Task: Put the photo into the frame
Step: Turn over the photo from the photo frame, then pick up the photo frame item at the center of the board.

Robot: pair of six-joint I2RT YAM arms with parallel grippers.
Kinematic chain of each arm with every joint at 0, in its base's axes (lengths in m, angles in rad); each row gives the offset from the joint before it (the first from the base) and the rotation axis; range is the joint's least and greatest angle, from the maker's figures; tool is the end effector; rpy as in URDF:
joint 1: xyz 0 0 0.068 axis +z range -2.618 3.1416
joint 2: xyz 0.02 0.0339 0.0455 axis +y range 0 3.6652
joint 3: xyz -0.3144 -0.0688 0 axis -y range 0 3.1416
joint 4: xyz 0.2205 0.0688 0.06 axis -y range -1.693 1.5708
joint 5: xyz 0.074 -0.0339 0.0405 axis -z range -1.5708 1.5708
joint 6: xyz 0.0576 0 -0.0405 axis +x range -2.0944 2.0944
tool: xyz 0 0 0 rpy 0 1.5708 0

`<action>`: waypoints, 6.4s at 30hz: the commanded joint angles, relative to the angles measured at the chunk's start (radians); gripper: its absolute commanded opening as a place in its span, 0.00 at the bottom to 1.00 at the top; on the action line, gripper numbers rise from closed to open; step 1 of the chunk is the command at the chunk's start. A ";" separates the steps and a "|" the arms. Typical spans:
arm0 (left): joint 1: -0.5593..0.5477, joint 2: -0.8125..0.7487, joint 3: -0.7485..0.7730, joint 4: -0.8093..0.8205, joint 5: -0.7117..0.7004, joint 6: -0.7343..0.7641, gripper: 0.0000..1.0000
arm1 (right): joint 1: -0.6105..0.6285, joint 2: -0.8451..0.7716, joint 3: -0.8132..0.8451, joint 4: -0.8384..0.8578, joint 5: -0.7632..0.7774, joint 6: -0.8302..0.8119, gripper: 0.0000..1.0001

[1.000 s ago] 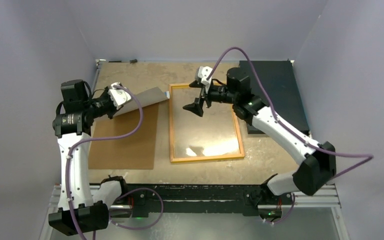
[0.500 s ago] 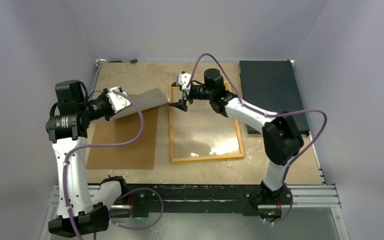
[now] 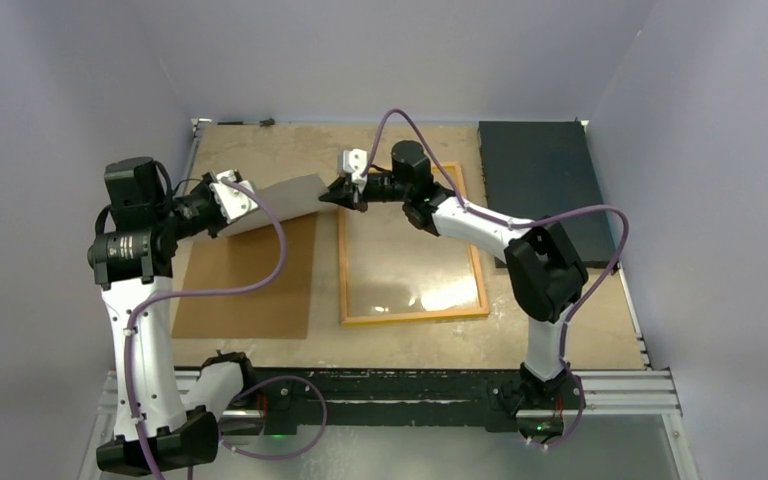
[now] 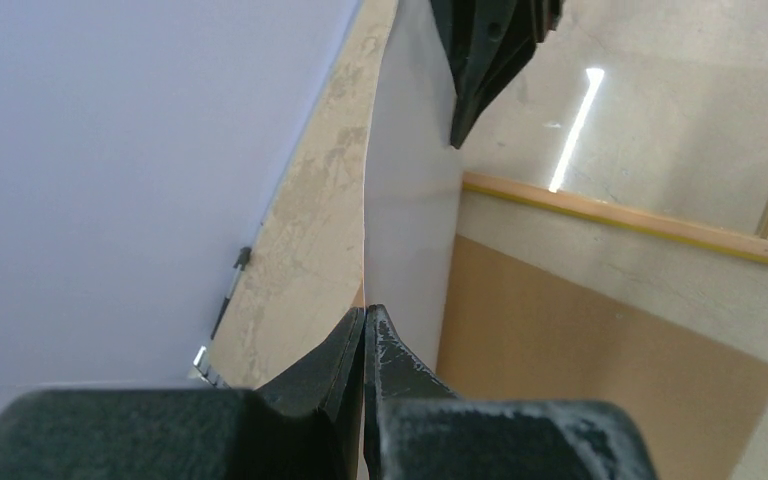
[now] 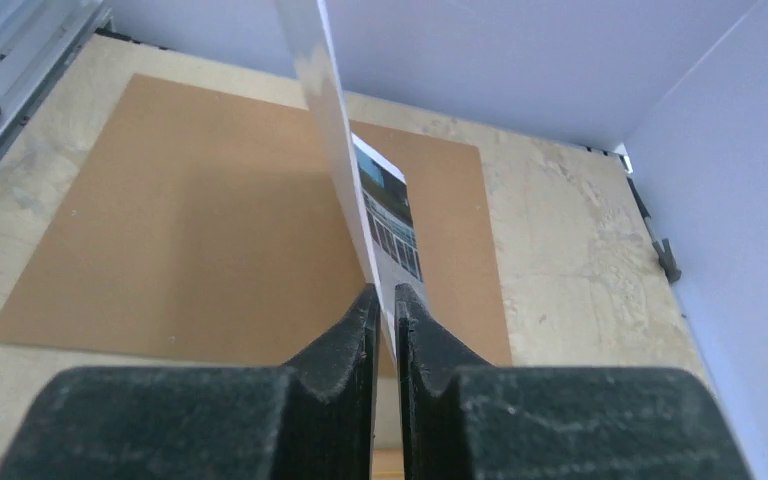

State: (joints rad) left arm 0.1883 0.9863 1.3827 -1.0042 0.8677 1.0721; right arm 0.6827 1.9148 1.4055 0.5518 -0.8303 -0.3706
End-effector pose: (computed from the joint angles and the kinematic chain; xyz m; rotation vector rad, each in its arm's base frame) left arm 0.1242 -0.0211 0.4527 1.2259 1.5178 -0.1259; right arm 0.3305 0.3236 0.3592 -1.3164 0.9261 0.8738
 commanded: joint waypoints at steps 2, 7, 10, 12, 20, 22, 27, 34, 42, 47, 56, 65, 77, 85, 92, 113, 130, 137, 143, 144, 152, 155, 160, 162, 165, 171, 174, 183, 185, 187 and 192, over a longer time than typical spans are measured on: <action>-0.005 -0.032 0.049 0.142 0.030 -0.094 0.00 | 0.000 -0.120 -0.043 0.058 -0.063 0.070 0.07; -0.003 -0.061 0.037 0.391 -0.043 -0.309 0.12 | 0.000 -0.251 -0.090 0.109 -0.030 0.198 0.00; -0.004 -0.079 0.025 0.589 -0.145 -0.486 0.48 | 0.000 -0.327 -0.071 0.102 -0.012 0.342 0.00; -0.004 -0.087 0.016 0.704 -0.254 -0.602 0.72 | -0.001 -0.366 -0.046 0.075 0.012 0.487 0.00; -0.004 -0.031 0.055 0.804 -0.621 -0.775 0.90 | -0.018 -0.470 0.133 -0.385 0.277 0.708 0.00; -0.003 -0.024 0.050 0.819 -0.688 -0.805 0.92 | -0.045 -0.469 0.157 -0.504 0.328 0.758 0.00; -0.004 0.003 0.043 0.743 -0.697 -0.817 0.95 | -0.161 -0.454 0.094 -0.616 0.372 0.841 0.00; -0.004 0.092 -0.004 0.501 -0.591 -0.742 0.98 | -0.333 -0.445 -0.124 -0.544 0.345 0.907 0.00; -0.005 0.133 -0.129 0.370 -0.478 -0.652 1.00 | -0.438 -0.382 -0.242 -0.428 0.376 0.930 0.00; -0.014 0.182 -0.163 0.320 -0.494 -0.615 1.00 | -0.463 -0.354 -0.257 -0.398 0.408 0.923 0.00; -0.026 0.207 -0.211 0.331 -0.507 -0.599 1.00 | -0.476 -0.305 -0.310 -0.317 0.418 0.968 0.00; -0.036 0.205 -0.235 0.337 -0.521 -0.576 1.00 | -0.476 -0.248 -0.335 -0.280 0.407 0.975 0.00; -0.036 0.211 -0.232 0.334 -0.527 -0.564 1.00 | -0.475 -0.285 -0.415 -0.193 0.529 1.020 0.00; -0.037 0.214 -0.226 0.327 -0.532 -0.559 1.00 | -0.474 -0.311 -0.472 -0.140 0.568 1.060 0.00; -0.038 0.218 -0.220 0.321 -0.525 -0.562 1.00 | -0.470 -0.309 -0.519 -0.094 0.560 1.075 0.00; -0.038 0.250 -0.231 0.309 -0.566 -0.535 1.00 | -0.411 -0.181 -0.378 -0.202 0.543 0.977 0.28; 0.000 0.320 -0.235 0.339 -0.662 -0.543 1.00 | -0.387 -0.358 -0.255 -0.538 1.072 0.816 0.99; 0.176 0.440 -0.184 0.351 -0.654 -0.505 0.97 | -0.154 -0.290 -0.150 -0.550 1.047 0.868 0.99; 0.312 0.555 -0.195 0.366 -0.694 -0.436 0.84 | 0.116 -0.082 0.057 -0.542 0.995 0.995 0.99; 0.327 0.568 -0.207 0.388 -0.708 -0.433 0.80 | 0.153 -0.037 0.107 -0.549 0.995 1.002 0.99; 0.386 0.658 -0.313 0.607 -0.865 -0.427 0.51 | 0.263 0.234 0.327 -0.640 0.989 1.072 0.99; 0.387 0.682 -0.341 0.650 -0.877 -0.440 0.49 | 0.268 0.277 0.334 -0.636 0.972 1.101 0.99; 0.388 0.732 -0.375 0.710 -0.905 -0.455 0.43 | 0.272 0.337 0.362 -0.654 0.936 1.131 0.99; 0.389 0.751 -0.383 0.710 -0.890 -0.459 0.39 | 0.272 0.351 0.366 -0.655 0.925 1.149 0.99; 0.386 0.768 -0.406 0.702 -0.831 -0.462 0.36 | 0.272 0.372 0.362 -0.660 0.876 1.182 0.99; 0.375 0.790 -0.430 0.655 -0.735 -0.481 0.34 | 0.272 0.419 0.382 -0.618 0.799 1.242 0.98; 0.353 0.796 -0.451 0.640 -0.711 -0.484 0.32 | 0.272 0.427 0.385 -0.587 0.736 1.292 0.98; 0.287 0.793 -0.485 0.599 -0.627 -0.493 0.23 | 0.255 0.348 0.283 -0.296 0.526 1.473 0.96; 0.276 0.796 -0.482 0.584 -0.612 -0.493 0.20 | 0.252 0.325 0.263 -0.228 0.495 1.506 0.95; 0.268 0.797 -0.479 0.569 -0.592 -0.493 0.18 | 0.247 0.305 0.239 -0.157 0.467 1.545 0.94; 0.256 0.793 -0.470 0.519 -0.529 -0.484 0.16 | 0.243 0.245 0.157 0.041 0.440 1.620 0.90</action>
State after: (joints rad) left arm 0.5064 1.7287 0.9577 -0.2588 0.0856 0.6250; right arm 0.8951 2.2780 1.5833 0.2546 -0.2790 1.1313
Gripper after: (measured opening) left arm 0.161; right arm 0.920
